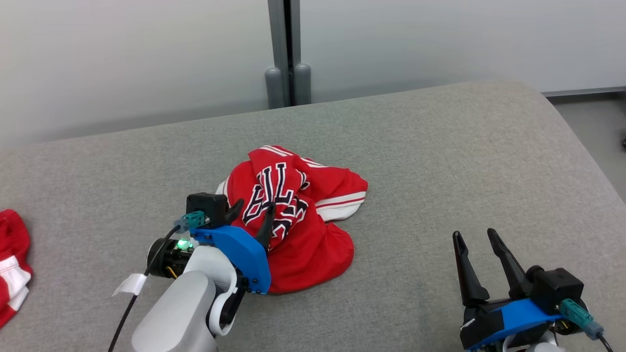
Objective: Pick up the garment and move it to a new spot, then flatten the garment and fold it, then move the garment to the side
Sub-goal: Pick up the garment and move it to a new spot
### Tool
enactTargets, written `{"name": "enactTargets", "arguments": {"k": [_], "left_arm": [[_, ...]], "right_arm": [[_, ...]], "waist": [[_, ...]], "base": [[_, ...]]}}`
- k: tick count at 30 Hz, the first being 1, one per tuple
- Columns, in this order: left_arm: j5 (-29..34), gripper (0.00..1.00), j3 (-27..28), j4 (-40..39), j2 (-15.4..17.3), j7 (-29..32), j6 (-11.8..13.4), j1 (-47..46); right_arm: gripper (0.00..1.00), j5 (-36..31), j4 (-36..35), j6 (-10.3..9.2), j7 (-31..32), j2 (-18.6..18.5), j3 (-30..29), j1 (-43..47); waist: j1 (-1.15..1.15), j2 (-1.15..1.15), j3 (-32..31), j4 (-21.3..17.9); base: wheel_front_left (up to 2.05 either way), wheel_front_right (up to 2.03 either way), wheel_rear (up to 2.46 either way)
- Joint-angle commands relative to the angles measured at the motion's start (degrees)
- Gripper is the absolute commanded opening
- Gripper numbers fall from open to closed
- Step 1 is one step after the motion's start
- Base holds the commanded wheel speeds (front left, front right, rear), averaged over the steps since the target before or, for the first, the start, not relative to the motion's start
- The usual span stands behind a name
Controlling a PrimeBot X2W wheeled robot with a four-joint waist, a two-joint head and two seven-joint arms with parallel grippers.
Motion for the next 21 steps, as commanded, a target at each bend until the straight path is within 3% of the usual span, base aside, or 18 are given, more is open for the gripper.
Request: {"name": "enactTargets", "arguments": {"k": [1,5,12,16,21], "left_arm": [[-0.09,1.0,1.0,-0.11,-0.11,-2.6,0.6,0.49],[-0.52,1.0,3.1,-2.24,0.11,-8.98,1.72,2.16],[-0.1,1.0,6.26,-7.91,3.25,-17.55,3.4,8.13],[0.56,1.0,8.3,-11.11,4.81,-20.11,4.62,12.31],[2.12,1.0,10.45,-14.22,5.57,-20.96,4.37,15.64]], "right_arm": [[1.0,-0.44,-0.28,0.01,0.22,-0.17,-0.06,0.49],[1.0,-0.47,-0.64,0.01,0.62,-0.17,-0.47,1.52],[1.0,-0.75,-1.35,0.01,1.26,-0.18,-2.25,2.67],[1.0,-1.03,-1.71,0.01,1.58,-0.17,-3.26,3.27],[1.0,-1.06,-1.92,0.01,1.92,-0.18,-4.12,3.72]], "waist": [[0.0,-0.01,-0.39,1.14],[0.0,-0.01,-1.47,3.46],[0.0,-0.01,-2.77,6.93],[0.0,-0.01,-3.44,8.53],[0.0,-0.01,-4.22,9.81]], "base": [[0.0,0.0,0.0],[0.0,0.0,0.0],[0.0,0.0,0.0],[0.0,0.0,0.0],[0.0,0.0,0.0]]}}
